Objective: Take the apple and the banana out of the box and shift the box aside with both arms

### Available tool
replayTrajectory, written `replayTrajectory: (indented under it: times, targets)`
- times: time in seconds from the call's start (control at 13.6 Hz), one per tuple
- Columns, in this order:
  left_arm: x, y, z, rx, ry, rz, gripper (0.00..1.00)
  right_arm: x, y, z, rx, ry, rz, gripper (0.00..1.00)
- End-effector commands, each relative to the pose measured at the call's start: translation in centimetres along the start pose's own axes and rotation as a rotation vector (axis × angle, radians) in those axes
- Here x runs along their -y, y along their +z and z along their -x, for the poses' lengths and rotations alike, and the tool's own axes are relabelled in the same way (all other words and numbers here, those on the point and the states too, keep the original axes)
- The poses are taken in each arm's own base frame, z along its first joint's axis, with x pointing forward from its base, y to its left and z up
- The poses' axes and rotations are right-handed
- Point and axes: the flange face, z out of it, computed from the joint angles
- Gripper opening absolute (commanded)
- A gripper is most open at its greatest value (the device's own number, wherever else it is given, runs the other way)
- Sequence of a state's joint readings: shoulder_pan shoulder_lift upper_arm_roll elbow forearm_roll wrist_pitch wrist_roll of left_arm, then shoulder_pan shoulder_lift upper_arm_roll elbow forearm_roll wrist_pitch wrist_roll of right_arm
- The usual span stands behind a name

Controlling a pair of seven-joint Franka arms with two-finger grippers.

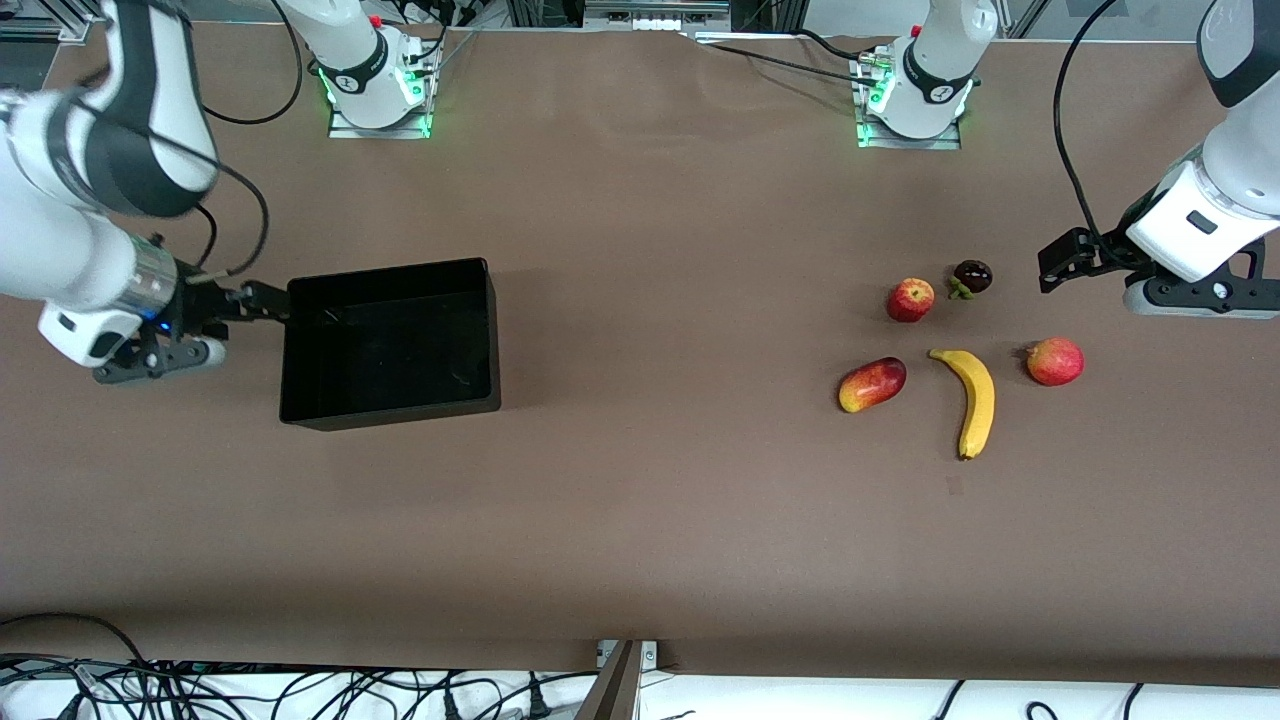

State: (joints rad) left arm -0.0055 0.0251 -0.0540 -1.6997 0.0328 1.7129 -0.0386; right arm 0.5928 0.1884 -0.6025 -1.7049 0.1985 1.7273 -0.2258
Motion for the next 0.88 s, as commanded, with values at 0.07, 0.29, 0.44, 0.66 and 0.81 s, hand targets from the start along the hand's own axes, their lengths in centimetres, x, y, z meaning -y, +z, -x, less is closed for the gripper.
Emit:
replayTrajectory:
  times: [0.07, 0.29, 0.44, 0.66, 0.81]
  targets:
    - [-0.1, -0.3, -0.2, 0.000, 0.009, -0.017, 1.00, 2.7, -5.9, 3.5, -0.013, 0.016, 0.052, 1.00]
    - [-0.2, -0.3, -0.2, -0.001, 0.010, -0.017, 1.00, 3.1, -8.2, 5.7, -0.006, 0.008, 0.075, 1.00]
    - [-0.2, -0.3, -0.2, -0.001, 0.010, -0.017, 1.00, 3.5, -8.7, 6.7, -0.004, 0.011, 0.074, 1.00]
    - [-0.2, -0.3, -0.2, -0.001, 0.010, -0.017, 1.00, 3.4, -8.7, 7.5, -0.008, 0.017, 0.087, 1.00]
    - [-0.2, -0.4, -0.2, -0.002, 0.010, -0.017, 1.00, 3.3, -9.0, 7.3, -0.010, 0.002, 0.109, 1.00]
